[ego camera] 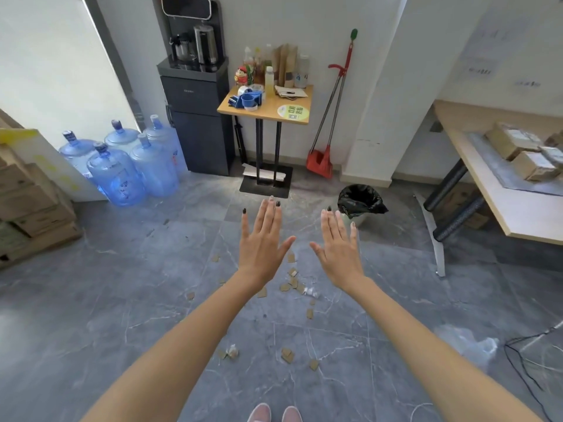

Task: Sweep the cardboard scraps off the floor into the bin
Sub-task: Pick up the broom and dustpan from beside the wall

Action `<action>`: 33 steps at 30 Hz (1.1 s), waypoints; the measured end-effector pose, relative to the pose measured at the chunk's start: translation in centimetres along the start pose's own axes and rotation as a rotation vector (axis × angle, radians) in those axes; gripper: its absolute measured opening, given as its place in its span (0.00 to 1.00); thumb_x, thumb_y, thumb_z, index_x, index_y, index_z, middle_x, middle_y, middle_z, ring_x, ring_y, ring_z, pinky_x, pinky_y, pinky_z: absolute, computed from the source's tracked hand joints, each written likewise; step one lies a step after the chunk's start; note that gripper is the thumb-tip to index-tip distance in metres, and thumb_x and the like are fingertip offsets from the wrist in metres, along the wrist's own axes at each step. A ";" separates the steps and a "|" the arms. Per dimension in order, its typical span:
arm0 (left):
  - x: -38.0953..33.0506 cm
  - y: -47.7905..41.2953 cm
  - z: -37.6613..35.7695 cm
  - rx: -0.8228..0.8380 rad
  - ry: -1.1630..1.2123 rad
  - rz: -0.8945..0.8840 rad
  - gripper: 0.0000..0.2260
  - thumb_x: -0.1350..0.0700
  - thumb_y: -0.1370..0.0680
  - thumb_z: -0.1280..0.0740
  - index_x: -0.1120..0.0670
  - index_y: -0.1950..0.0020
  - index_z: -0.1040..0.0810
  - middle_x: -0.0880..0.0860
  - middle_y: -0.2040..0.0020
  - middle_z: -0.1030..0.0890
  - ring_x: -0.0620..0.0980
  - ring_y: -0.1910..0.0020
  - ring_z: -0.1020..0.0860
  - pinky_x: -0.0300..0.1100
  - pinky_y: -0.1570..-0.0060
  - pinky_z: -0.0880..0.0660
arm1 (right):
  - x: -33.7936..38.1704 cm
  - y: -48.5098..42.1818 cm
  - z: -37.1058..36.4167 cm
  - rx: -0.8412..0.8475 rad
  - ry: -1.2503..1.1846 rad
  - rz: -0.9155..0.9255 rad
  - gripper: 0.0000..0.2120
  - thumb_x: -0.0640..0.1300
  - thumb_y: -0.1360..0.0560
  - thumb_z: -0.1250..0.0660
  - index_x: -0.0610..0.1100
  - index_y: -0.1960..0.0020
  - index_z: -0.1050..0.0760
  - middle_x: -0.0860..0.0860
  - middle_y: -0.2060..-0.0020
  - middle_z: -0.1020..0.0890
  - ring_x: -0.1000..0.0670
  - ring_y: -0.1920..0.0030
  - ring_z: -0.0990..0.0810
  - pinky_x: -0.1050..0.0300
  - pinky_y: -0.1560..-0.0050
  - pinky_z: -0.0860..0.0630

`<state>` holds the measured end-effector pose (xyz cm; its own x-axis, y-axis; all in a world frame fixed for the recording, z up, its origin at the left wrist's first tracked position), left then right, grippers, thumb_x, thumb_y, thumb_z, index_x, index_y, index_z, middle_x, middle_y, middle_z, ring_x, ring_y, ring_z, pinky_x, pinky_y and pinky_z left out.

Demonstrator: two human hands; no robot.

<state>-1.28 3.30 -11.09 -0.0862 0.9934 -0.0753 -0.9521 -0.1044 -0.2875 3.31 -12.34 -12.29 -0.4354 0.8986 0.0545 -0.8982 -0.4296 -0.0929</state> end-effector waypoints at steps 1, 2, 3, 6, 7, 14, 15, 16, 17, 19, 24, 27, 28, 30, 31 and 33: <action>0.0 -0.5 0.4 -0.010 0.001 -0.004 0.36 0.36 0.21 0.65 0.58 0.22 0.49 0.56 0.21 0.49 0.52 0.22 0.52 0.60 0.26 0.53 | -0.1 -0.3 0.3 -0.008 -0.001 -0.002 0.45 0.67 0.30 0.78 0.42 0.22 0.57 0.49 0.22 0.53 0.48 0.22 0.57 0.42 0.25 0.56; -0.1 -1.0 0.7 -0.018 0.002 -0.010 0.36 0.36 0.21 0.65 0.58 0.22 0.49 0.56 0.21 0.49 0.52 0.22 0.53 0.60 0.26 0.53 | -0.3 -0.7 0.8 -0.017 -0.002 -0.005 0.45 0.67 0.30 0.78 0.42 0.22 0.56 0.49 0.22 0.52 0.48 0.22 0.56 0.41 0.24 0.56; -0.2 -1.6 1.1 -0.029 -0.001 -0.018 0.36 0.36 0.21 0.64 0.58 0.22 0.49 0.56 0.21 0.49 0.52 0.22 0.53 0.60 0.26 0.53 | -0.5 -1.2 1.3 -0.030 -0.001 -0.008 0.45 0.66 0.29 0.78 0.41 0.22 0.56 0.48 0.22 0.52 0.48 0.22 0.56 0.41 0.24 0.55; -0.7 -3.7 2.7 -0.078 -0.014 -0.040 0.35 0.36 0.21 0.63 0.58 0.22 0.47 0.56 0.21 0.47 0.52 0.22 0.52 0.59 0.26 0.54 | -1.1 -2.8 3.4 -0.084 0.002 -0.021 0.42 0.65 0.27 0.74 0.41 0.22 0.54 0.48 0.22 0.50 0.48 0.22 0.54 0.41 0.24 0.54; -0.8 -4.5 3.2 -0.092 -0.017 -0.045 0.35 0.36 0.21 0.61 0.58 0.22 0.47 0.56 0.21 0.48 0.52 0.22 0.52 0.59 0.26 0.54 | -1.3 -3.3 4.2 -0.106 0.003 -0.027 0.41 0.65 0.26 0.72 0.41 0.22 0.54 0.48 0.22 0.50 0.48 0.22 0.54 0.41 0.24 0.54; -2.5 -10.0 6.6 -0.180 -0.018 -0.103 0.35 0.36 0.21 0.58 0.57 0.22 0.49 0.55 0.21 0.49 0.51 0.22 0.53 0.58 0.26 0.55 | -2.9 -6.5 9.4 -0.223 0.001 -0.068 0.37 0.63 0.23 0.59 0.41 0.22 0.57 0.48 0.22 0.53 0.48 0.22 0.57 0.40 0.24 0.56; -2.9 -10.6 6.8 -0.182 -0.021 -0.114 0.35 0.35 0.21 0.59 0.57 0.22 0.50 0.55 0.21 0.50 0.51 0.22 0.54 0.58 0.27 0.56 | -3.2 -6.8 9.8 -0.239 0.004 -0.073 0.36 0.62 0.22 0.57 0.41 0.22 0.57 0.48 0.22 0.53 0.48 0.22 0.57 0.40 0.25 0.56; -3.3 -11.2 6.9 -0.183 -0.020 -0.123 0.35 0.35 0.22 0.59 0.57 0.22 0.50 0.55 0.21 0.51 0.51 0.22 0.54 0.58 0.27 0.57 | -3.5 -7.1 10.2 -0.250 0.008 -0.078 0.35 0.61 0.21 0.56 0.41 0.22 0.57 0.48 0.22 0.53 0.48 0.22 0.57 0.40 0.25 0.57; -3.8 -11.8 7.0 -0.186 -0.015 -0.128 0.35 0.35 0.22 0.60 0.57 0.22 0.51 0.55 0.21 0.51 0.51 0.22 0.54 0.58 0.27 0.57 | -3.9 -7.4 10.5 -0.258 0.017 -0.083 0.35 0.60 0.21 0.56 0.42 0.22 0.57 0.48 0.22 0.53 0.48 0.22 0.57 0.41 0.25 0.57; -4.8 -13.0 7.1 -0.194 -0.001 -0.137 0.35 0.35 0.21 0.59 0.57 0.22 0.51 0.55 0.21 0.51 0.51 0.22 0.55 0.58 0.26 0.57 | -4.7 -8.1 11.0 -0.271 0.038 -0.083 0.34 0.60 0.20 0.54 0.42 0.22 0.57 0.48 0.22 0.53 0.48 0.22 0.57 0.40 0.25 0.56; -6.6 -16.2 6.7 -0.188 0.016 -0.130 0.35 0.35 0.21 0.58 0.56 0.22 0.52 0.54 0.21 0.52 0.51 0.22 0.56 0.58 0.26 0.57 | -7.2 -10.7 11.3 -0.272 0.025 -0.079 0.34 0.60 0.19 0.53 0.42 0.21 0.57 0.48 0.22 0.53 0.48 0.22 0.57 0.41 0.25 0.58; -7.4 -18.1 6.2 -0.186 -0.002 -0.116 0.35 0.35 0.21 0.58 0.56 0.22 0.51 0.54 0.21 0.52 0.51 0.22 0.56 0.59 0.25 0.56 | -8.8 -12.4 11.3 -0.269 0.042 -0.079 0.34 0.60 0.19 0.54 0.42 0.21 0.58 0.49 0.22 0.54 0.48 0.22 0.58 0.41 0.25 0.58; -7.6 -18.7 6.1 -0.190 -0.002 -0.111 0.34 0.36 0.21 0.58 0.56 0.22 0.50 0.55 0.21 0.51 0.51 0.22 0.56 0.59 0.25 0.55 | -9.3 -13.0 11.3 -0.265 0.038 -0.077 0.34 0.60 0.19 0.54 0.42 0.21 0.58 0.49 0.22 0.54 0.48 0.22 0.58 0.41 0.25 0.58; -7.8 -19.9 6.1 -0.194 -0.007 -0.094 0.33 0.37 0.20 0.56 0.56 0.22 0.50 0.55 0.21 0.51 0.51 0.22 0.55 0.59 0.26 0.54 | -10.0 -14.0 11.3 -0.256 0.037 -0.064 0.34 0.60 0.19 0.55 0.42 0.21 0.58 0.49 0.22 0.54 0.48 0.22 0.58 0.41 0.25 0.58; -8.0 -20.4 6.0 -0.197 -0.011 -0.084 0.33 0.37 0.20 0.55 0.56 0.22 0.50 0.55 0.21 0.51 0.51 0.22 0.55 0.59 0.26 0.55 | -10.2 -14.5 11.4 -0.260 0.039 -0.054 0.34 0.60 0.20 0.54 0.42 0.21 0.57 0.49 0.22 0.53 0.47 0.22 0.58 0.41 0.25 0.58; -8.4 -21.3 5.7 -0.192 -0.006 -0.079 0.32 0.38 0.20 0.54 0.55 0.21 0.52 0.55 0.21 0.51 0.52 0.22 0.56 0.59 0.26 0.56 | -10.9 -15.5 11.5 -0.260 0.024 -0.057 0.34 0.60 0.20 0.54 0.42 0.21 0.57 0.49 0.22 0.53 0.47 0.22 0.57 0.41 0.25 0.57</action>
<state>18.08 -2.52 1.12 -0.0156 0.9991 -0.0392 -0.8827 -0.0322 -0.4689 21.30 -16.53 -0.03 -0.3801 0.9239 0.0438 -0.8743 -0.3434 -0.3430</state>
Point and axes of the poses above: each hand's wrist, its own y-axis away from the middle knuckle, its own z-axis out of the back of the hand, x = y × z, the point moved 7 cm from there along -y, towards the middle knuckle
